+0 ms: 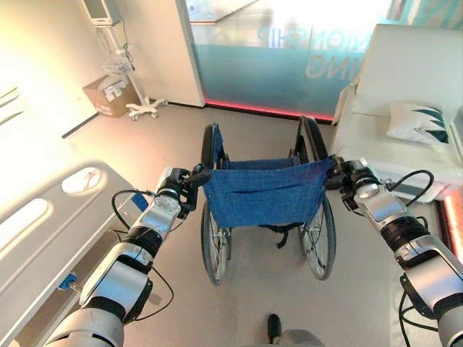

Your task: Push the wheelchair next to the bed

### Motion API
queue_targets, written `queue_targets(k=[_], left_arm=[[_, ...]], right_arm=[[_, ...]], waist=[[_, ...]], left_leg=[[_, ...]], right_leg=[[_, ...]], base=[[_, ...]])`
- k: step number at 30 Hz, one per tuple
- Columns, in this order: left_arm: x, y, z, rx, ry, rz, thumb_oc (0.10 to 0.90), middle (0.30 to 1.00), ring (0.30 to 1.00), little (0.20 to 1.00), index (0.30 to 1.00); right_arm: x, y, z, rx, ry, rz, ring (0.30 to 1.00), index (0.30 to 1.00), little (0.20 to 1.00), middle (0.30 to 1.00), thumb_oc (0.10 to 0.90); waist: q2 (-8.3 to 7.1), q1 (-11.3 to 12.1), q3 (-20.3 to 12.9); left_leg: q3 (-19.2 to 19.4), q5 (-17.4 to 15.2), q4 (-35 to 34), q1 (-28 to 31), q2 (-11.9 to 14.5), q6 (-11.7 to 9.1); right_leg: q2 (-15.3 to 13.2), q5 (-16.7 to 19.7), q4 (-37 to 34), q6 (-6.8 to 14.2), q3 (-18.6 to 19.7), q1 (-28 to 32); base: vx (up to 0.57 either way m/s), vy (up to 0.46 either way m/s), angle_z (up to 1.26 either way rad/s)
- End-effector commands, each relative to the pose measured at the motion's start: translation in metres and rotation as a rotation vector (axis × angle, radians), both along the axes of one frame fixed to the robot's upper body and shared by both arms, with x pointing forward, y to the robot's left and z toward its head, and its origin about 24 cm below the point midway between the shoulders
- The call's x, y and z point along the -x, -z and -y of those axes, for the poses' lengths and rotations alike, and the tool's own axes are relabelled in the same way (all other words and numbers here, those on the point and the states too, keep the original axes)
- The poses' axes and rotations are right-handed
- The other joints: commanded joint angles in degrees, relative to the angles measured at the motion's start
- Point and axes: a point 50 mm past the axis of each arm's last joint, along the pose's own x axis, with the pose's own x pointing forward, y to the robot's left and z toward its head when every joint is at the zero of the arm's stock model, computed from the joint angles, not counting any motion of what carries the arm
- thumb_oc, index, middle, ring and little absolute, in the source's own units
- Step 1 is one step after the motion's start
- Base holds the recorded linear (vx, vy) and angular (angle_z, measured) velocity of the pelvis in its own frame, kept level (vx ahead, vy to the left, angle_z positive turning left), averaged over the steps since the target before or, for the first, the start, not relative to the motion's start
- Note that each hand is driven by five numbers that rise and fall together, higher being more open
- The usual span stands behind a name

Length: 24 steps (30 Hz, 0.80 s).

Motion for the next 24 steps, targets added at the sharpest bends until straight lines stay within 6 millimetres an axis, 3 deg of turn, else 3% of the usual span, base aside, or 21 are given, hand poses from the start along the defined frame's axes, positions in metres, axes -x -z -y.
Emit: queue_targets(k=[1,4,11,15,16,19,24], left_arm=[[-0.009,-0.026,-0.004,-0.011,0.065,0.087,0.4,0.3,0.3,0.3,0.3],[-0.006,-0.023,-0.006,-0.009,0.078,0.084,0.4,0.3,0.3,0.3,0.3],[0.002,-0.013,-0.005,-0.007,0.066,0.084,0.4,0.3,0.3,0.3,0.3],[0.007,-0.01,-0.015,-0.017,0.034,0.075,0.4,0.3,0.3,0.3,0.3],[0.008,-0.01,-0.018,-0.028,0.021,0.07,0.4,0.3,0.3,0.3,0.3],[0.008,-0.01,-0.021,-0.058,0.039,0.044,0.4,0.3,0.3,0.3,0.3],[0.005,-0.013,-0.013,-0.084,0.112,0.031,0.4,0.3,0.3,0.3,0.3]], right_arm=[[-0.006,-0.008,-0.014,-0.023,-0.083,0.088,0.3,0.3,0.3,0.3,0.4],[-0.005,-0.008,-0.012,-0.024,-0.082,0.088,0.3,0.3,0.3,0.3,0.4],[-0.012,-0.015,-0.036,0.002,-0.113,0.1,0.3,0.3,0.3,0.3,0.4],[-0.011,-0.016,-0.033,0.016,-0.149,0.098,0.3,0.3,0.3,0.3,0.4],[-0.01,-0.014,-0.03,0.026,-0.166,0.094,0.3,0.3,0.3,0.3,0.4],[-0.008,-0.011,-0.024,0.083,-0.218,0.065,0.3,0.3,0.3,0.3,0.4],[-0.015,-0.022,-0.013,0.191,-0.249,0.066,0.3,0.3,0.3,0.3,0.4]], waist=[[-4.19,2.22,-0.52],[-4.33,3.92,1.34],[-2.16,9.68,5.03],[-1.56,10.75,4.48],[-1.74,10.58,3.78],[-1.89,10.76,2.63],[-1.86,12.7,1.74]], left_leg=[[1.99,20.3,1.67,-8.24,6.21,-4.74],[3.56,18.97,1.53,-13.62,5.98,-3.97],[5.52,23.44,-16.78,-25.25,2.8,-3.17],[6.74,24.12,-21.92,-25.41,2.09,-3.01],[8.07,21.0,-21.54,-23.68,1.52,-2.01],[6.99,17.48,-21.88,-20.28,-0.16,-0.39],[5.0,16.33,-22.58,-19.05,-1.59,1.27]], right_leg=[[-4.35,3.92,-3.47,5.43,-1.17,2.4],[-3.84,2.23,-3.85,5.35,-0.56,6.04],[-0.12,-1.33,-4.67,5.7,4.77,12.47],[-0.14,-2.67,-4.94,6.04,4.79,13.73],[-1.0,-3.23,-4.71,6.4,3.63,13.67],[-2.33,-3.7,-4.06,7.32,2.29,14.03],[-3.31,-5.06,-2.39,7.71,1.57,14.04]], base=[[0.29,-0.283,0.18],[0.23,-0.101,-0.18],[0.29,0.039,-0.33],[0.22,0.109,-0.39],[0.3,0.193,-0.24],[0.31,0.175,-0.19],[0.23,0.118,-0.04]])
